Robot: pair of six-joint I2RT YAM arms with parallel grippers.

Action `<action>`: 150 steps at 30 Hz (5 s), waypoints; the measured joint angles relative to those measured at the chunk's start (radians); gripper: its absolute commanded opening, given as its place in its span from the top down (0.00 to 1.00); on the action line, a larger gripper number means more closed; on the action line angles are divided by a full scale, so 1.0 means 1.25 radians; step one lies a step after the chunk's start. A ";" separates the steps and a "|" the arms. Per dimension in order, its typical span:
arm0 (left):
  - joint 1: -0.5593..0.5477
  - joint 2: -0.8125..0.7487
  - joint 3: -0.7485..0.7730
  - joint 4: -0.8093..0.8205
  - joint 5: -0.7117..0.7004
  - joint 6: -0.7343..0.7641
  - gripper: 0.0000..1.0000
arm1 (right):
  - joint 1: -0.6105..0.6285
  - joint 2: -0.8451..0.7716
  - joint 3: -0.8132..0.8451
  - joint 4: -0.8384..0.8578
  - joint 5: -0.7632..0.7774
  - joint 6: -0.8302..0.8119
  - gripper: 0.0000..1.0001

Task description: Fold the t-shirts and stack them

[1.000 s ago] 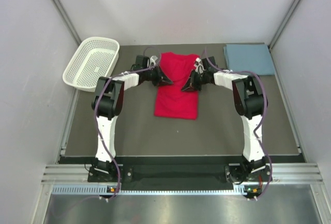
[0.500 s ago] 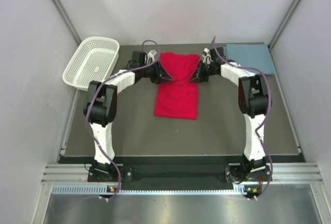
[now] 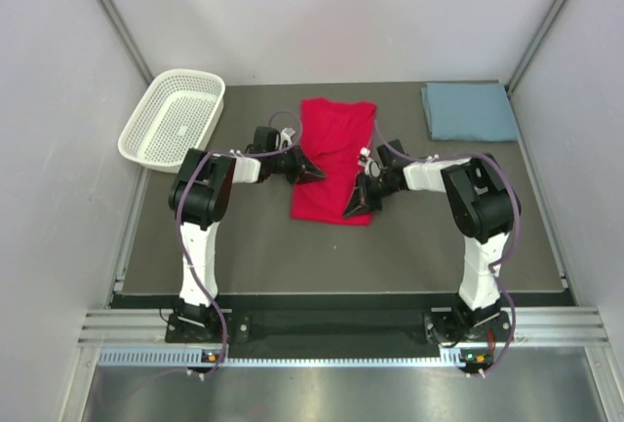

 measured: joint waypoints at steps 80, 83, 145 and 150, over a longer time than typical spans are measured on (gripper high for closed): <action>0.025 0.117 0.212 0.051 0.103 -0.079 0.76 | -0.186 0.191 0.273 0.154 -0.008 0.163 0.98; 0.004 0.144 0.202 0.095 0.096 -0.117 0.76 | -0.189 0.195 0.262 0.181 -0.007 0.167 0.98; 0.006 -0.394 -0.322 -0.336 -0.314 -0.020 0.49 | -0.082 -0.345 -0.381 0.136 0.211 0.166 0.44; 0.006 -0.386 -0.322 -0.338 -0.317 -0.022 0.57 | -0.060 -0.365 -0.389 0.139 0.248 0.178 0.41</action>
